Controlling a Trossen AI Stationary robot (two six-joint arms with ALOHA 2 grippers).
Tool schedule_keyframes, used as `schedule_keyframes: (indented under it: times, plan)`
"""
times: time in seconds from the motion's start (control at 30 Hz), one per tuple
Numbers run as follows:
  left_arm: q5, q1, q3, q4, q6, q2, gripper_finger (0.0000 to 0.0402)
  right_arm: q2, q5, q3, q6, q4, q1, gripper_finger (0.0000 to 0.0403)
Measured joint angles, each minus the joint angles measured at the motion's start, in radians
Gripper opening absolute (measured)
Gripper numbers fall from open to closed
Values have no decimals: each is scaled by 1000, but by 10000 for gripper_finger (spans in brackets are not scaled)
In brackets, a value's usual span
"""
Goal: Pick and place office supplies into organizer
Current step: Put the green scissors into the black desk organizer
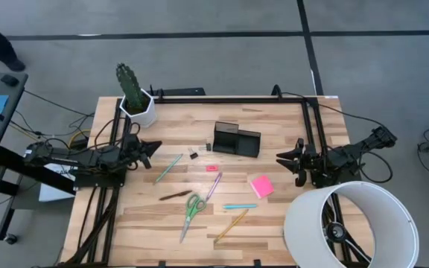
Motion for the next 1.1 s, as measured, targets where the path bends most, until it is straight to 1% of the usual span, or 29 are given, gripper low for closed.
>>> schedule_keyframes:
  times: [0.2, 0.33, 0.4, 0.47, 0.53, 0.63, 0.73, 0.77, 0.83, 0.93, 1.03, 1.1]
  plan:
    - [0, 0, 0, 15, -7, 1, 0, 0, 0, 0, 0, 0, 0, 98]
    - [99, 0, 0, 135, -93, 2, 0, 0, 0, 0, 0, 0, 0, 98]
    - [128, -2, 16, 141, -141, 13, 0, 0, 0, 0, 0, 0, 0, 98]
    - [134, -6, 58, 134, -173, 28, 0, 0, 0, 0, 0, 0, 0, 98]
    - [133, -11, 123, 128, -174, 59, 2, 0, 0, 0, 0, 0, 0, 98]
    - [134, -25, 245, 100, -153, 137, 3, 0, 0, 0, 0, 0, 0, 98]
    - [136, -44, 396, 85, -66, 248, 4, 0, 0, 0, 0, 1, 0, 98]
    - [138, -53, 455, 58, -35, 291, 4, 0, 1, 0, 1, 2, 0, 98]
    - [148, -70, 573, -28, 17, 376, 4, 0, -1, -1, 52, 12, -5, 98]
    - [164, -94, 744, -241, 48, 509, 4, 0, 1, -2, 180, 18, -5, 98]
    - [209, -107, 879, -471, 29, 626, 4, 0, 5, -2, 187, 14, -13, 98]
    - [248, -117, 938, -548, -19, 699, 4, 0, 3, -2, 177, 18, -23, 98]
